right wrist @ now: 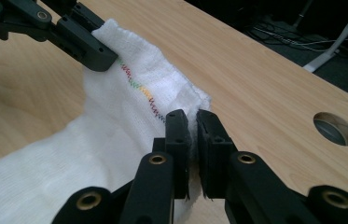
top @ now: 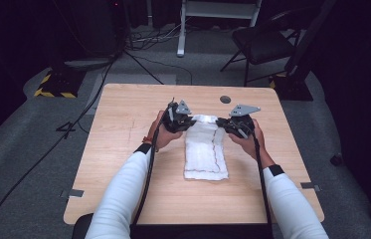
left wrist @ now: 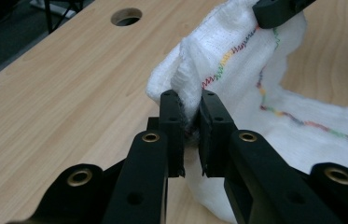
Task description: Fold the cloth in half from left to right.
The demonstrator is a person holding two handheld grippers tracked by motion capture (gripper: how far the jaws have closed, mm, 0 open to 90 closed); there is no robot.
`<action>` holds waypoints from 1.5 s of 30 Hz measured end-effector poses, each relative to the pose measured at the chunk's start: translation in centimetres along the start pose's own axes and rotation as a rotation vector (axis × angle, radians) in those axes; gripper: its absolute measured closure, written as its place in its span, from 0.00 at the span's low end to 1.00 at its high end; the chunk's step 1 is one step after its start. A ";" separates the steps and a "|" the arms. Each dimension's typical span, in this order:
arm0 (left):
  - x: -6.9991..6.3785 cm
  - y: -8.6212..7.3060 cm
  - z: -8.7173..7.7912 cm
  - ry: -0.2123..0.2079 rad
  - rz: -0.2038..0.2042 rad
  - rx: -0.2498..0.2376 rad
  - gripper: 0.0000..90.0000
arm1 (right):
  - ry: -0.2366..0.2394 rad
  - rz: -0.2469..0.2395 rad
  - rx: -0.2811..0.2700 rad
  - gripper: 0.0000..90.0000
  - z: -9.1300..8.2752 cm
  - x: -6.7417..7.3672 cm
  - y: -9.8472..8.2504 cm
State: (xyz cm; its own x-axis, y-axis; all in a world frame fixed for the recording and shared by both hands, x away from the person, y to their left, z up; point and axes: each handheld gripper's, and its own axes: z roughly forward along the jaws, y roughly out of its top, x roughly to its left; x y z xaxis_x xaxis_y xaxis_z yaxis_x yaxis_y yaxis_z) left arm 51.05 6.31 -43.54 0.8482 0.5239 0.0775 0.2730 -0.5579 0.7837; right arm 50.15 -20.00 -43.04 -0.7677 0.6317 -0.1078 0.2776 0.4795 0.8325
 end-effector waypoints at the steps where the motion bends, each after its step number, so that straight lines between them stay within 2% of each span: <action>1: -0.2 -0.2 -0.1 -0.007 0.005 -0.001 0.90 | 0.008 -0.005 -0.001 0.94 -0.2 0.2 -0.1; 5: -0.9 -0.7 -0.7 -0.036 0.014 -0.013 0.90 | 0.036 -0.031 0.007 0.94 -0.8 1.0 -0.6; 11: -1.9 -1.9 -1.4 -0.068 0.027 -0.014 0.89 | 0.090 -0.040 0.000 0.94 -1.5 2.0 -1.4; 20: -4.3 -2.8 -2.8 -0.112 0.089 -0.002 0.88 | 0.155 -0.085 0.016 0.94 -3.1 3.8 -2.3; 22: -5.0 -2.9 -3.2 -0.117 0.119 0.011 0.88 | 0.172 -0.094 0.016 0.94 -3.6 4.2 -2.5; 27: -6.5 -3.3 -3.9 -0.148 0.152 0.019 0.86 | 0.191 -0.123 0.019 0.94 -4.6 5.2 -2.8; 33: -7.6 -4.1 -4.5 -0.170 0.164 0.037 0.89 | 0.224 -0.128 0.036 0.94 -5.4 6.1 -3.9; 39: -8.8 -4.8 -5.1 -0.218 0.178 0.046 0.94 | 0.266 -0.121 0.041 0.94 -6.5 7.1 -4.8; 45: -10.3 -5.5 -5.0 -0.234 0.210 0.077 0.95 | 0.286 -0.119 0.070 0.93 -6.7 7.8 -6.0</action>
State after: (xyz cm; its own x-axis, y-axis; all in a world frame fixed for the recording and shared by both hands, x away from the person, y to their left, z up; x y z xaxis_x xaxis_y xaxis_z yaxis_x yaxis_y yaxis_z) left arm 38.57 7.19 -45.56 0.9685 0.2349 0.0824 0.1065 -0.6901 0.7158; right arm 38.65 -22.04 -45.25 -0.9256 0.3766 -0.0369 0.2076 0.5871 0.7824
